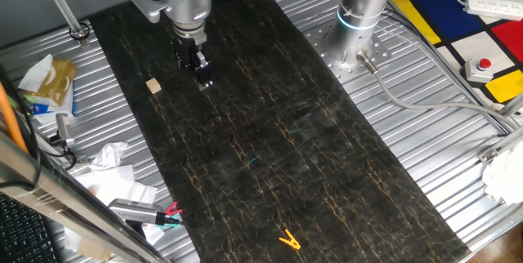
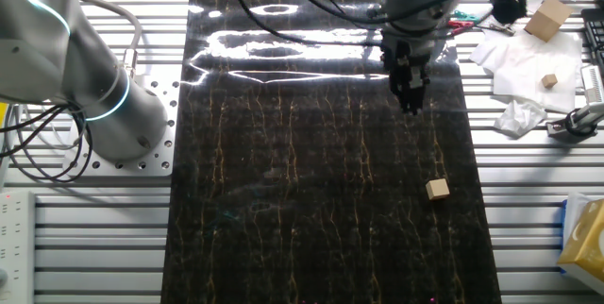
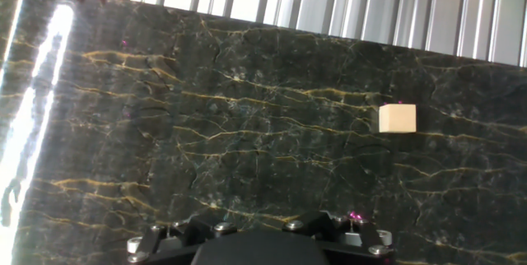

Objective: Use the gripper to push the small block from left to right

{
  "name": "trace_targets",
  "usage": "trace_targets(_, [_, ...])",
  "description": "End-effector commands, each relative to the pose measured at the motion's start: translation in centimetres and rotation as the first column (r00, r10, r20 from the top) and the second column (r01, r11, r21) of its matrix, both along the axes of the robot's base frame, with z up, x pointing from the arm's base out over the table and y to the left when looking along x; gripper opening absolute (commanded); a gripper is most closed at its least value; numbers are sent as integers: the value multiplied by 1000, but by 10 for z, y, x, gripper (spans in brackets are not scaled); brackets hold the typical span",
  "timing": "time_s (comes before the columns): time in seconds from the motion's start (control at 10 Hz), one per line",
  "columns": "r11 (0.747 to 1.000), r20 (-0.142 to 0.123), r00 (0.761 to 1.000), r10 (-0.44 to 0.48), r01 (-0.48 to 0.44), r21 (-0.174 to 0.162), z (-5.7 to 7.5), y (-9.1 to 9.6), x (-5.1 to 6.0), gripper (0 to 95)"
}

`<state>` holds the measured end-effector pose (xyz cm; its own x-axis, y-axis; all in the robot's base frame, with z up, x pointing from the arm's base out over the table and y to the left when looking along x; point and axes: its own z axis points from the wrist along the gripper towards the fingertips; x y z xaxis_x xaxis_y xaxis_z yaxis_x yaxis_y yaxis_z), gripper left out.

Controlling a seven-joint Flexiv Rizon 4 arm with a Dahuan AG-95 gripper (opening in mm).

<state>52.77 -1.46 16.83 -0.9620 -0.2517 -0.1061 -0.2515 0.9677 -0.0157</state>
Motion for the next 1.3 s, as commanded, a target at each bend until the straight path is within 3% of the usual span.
trace_targets(0.1, [1000, -3, 1000, 22, -22, 7, -1, -10, 9, 760])
trace_targets(0.9, [1000, -33, 999, 13, -13, 11, -4, -38, 48, 760])
trace_targets(1.3, [1000, -29, 1000, 5, -4, 13, -3, -45, 63, 760])
